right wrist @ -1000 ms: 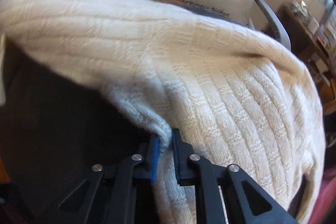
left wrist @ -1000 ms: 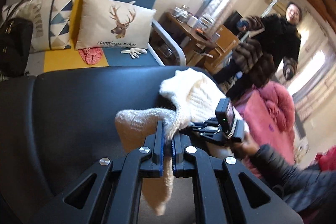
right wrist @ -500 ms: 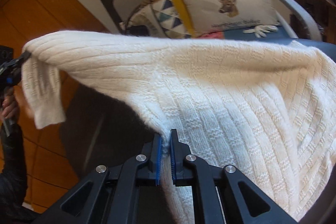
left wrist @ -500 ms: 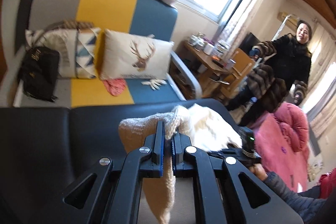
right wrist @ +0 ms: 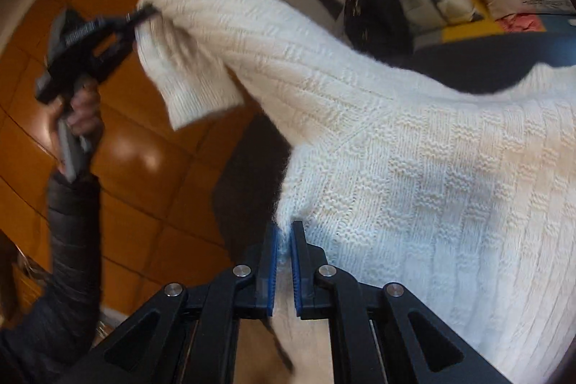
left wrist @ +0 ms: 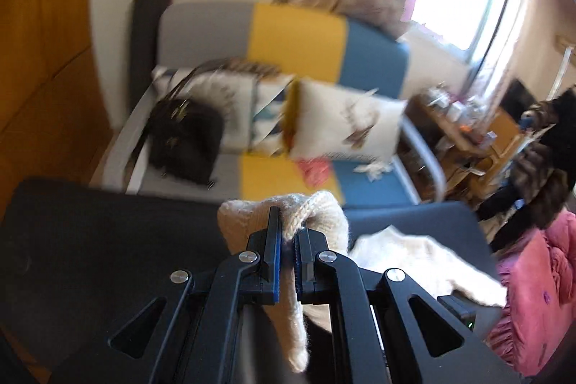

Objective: Fold clothes

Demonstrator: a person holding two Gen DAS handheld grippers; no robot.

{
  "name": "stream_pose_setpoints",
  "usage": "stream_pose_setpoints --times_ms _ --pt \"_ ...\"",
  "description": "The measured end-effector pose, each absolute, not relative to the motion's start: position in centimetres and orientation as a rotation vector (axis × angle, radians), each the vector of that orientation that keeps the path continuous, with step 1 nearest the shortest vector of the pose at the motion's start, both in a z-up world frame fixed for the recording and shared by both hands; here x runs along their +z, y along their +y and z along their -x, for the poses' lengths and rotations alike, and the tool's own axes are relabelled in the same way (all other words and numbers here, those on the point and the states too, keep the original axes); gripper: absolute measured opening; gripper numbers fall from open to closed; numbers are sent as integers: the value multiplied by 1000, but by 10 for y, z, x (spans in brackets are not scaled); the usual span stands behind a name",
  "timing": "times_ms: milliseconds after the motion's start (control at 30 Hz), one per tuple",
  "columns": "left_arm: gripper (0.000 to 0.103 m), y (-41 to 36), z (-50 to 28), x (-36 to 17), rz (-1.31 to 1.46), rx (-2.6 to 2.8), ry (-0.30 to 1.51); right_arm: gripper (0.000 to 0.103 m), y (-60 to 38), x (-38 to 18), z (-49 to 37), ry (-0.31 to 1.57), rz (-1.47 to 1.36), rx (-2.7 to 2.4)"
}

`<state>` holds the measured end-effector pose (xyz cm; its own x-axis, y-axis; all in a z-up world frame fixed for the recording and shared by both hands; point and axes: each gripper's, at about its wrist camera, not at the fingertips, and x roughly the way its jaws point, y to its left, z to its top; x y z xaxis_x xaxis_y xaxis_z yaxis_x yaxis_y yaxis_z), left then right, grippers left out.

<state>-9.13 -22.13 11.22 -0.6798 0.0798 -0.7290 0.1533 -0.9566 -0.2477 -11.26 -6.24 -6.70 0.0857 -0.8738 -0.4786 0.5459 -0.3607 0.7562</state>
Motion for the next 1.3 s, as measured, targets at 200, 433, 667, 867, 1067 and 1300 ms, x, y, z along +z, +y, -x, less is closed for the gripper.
stream_pose_setpoints --times_ms 200,433,667,867,1067,1300 --pt "4 -271 65 28 -1369 -2580 456 22 -101 -108 90 -238 -1256 -1501" --pt "4 -288 25 6 -1303 -2525 467 23 -22 -82 108 106 -1166 -1903" --pt "4 -244 9 91 -1105 -2762 309 32 45 -107 211 557 -1295 -2327" --pt "4 -197 30 118 -1109 -2847 153 31 82 -150 253 762 -1413 -2362" --pt "4 -158 71 110 -1184 -2824 -24 30 125 -161 267 1016 -1414 -2433" --pt "4 -110 119 56 -1388 -2669 -370 29 212 -156 309 1056 -1656 -2525"
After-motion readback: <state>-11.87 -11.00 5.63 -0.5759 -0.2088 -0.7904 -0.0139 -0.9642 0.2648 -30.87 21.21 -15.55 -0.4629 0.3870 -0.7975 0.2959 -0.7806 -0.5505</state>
